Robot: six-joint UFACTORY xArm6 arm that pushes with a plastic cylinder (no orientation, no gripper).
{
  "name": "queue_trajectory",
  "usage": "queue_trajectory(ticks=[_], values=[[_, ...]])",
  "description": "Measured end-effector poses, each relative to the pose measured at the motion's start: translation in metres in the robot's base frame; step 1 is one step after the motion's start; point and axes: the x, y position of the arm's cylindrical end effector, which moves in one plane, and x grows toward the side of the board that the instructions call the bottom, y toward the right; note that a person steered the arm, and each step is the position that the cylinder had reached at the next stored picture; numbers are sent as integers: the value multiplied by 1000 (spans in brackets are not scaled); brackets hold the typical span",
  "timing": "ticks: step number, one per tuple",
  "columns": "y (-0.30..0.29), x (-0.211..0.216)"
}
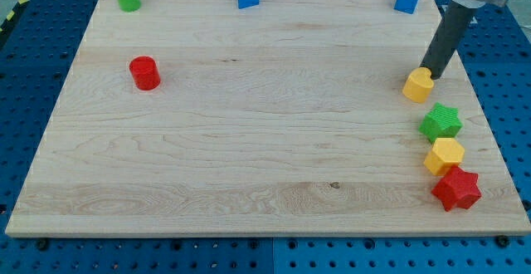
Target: Push the yellow heart closer to the line of blocks
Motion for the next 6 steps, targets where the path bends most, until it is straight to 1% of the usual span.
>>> queue_trajectory(ticks=[2, 4, 6], values=[[-3, 3], [-27, -10], [-26, 1]])
